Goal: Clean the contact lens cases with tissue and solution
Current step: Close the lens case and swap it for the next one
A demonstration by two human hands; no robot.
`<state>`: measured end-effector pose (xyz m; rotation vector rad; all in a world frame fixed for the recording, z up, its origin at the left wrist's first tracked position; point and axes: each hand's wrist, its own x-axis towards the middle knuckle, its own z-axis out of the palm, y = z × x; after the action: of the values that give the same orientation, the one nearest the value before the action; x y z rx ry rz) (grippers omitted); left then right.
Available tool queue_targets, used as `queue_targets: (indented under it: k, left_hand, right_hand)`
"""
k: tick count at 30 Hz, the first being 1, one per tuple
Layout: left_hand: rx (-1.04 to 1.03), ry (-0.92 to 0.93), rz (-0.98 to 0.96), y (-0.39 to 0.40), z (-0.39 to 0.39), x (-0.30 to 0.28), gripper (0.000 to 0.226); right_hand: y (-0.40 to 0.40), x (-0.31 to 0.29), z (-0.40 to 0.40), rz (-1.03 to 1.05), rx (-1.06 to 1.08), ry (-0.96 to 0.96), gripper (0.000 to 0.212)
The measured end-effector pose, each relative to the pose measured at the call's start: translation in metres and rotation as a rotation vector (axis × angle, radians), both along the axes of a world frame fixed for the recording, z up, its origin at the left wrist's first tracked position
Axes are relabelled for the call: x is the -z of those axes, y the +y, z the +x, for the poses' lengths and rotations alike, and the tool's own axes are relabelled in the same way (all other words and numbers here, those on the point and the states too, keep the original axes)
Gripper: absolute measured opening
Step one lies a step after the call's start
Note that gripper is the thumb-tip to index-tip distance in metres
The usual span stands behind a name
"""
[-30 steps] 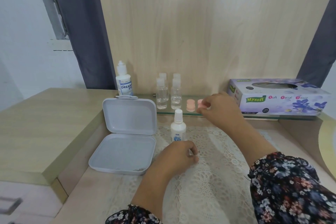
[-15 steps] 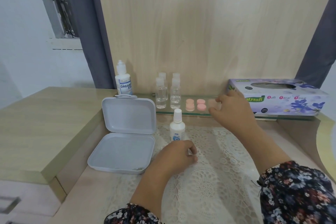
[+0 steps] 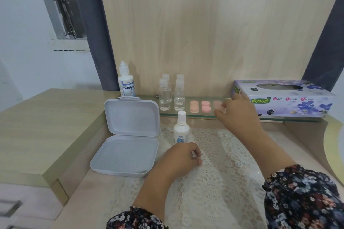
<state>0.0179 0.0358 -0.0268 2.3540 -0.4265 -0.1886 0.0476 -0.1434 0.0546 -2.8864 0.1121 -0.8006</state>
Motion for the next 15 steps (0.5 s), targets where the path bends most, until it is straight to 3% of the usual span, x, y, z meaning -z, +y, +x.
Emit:
queue_targets:
  k: [4, 10, 13, 15]
  left_hand:
    - [-0.003, 0.002, -0.007, 0.001, 0.001, 0.001, 0.006]
    - [-0.004, -0.003, -0.007, 0.0, 0.001, 0.002, 0.006]
    - [-0.009, -0.007, -0.01, 0.0, 0.002, 0.003, 0.005]
    - [-0.012, -0.008, -0.015, 0.0, 0.002, 0.003, 0.004]
  right_hand:
    - [-0.003, 0.0, -0.007, 0.097, -0.044, -0.045, 0.03]
    - [-0.012, 0.006, -0.037, 0.444, -0.2, -0.099, 0.026]
    - [-0.018, 0.014, -0.054, 0.599, -0.28, 0.012, 0.008]
    - [-0.025, 0.023, -0.061, 0.621, -0.344, 0.095, 0.012]
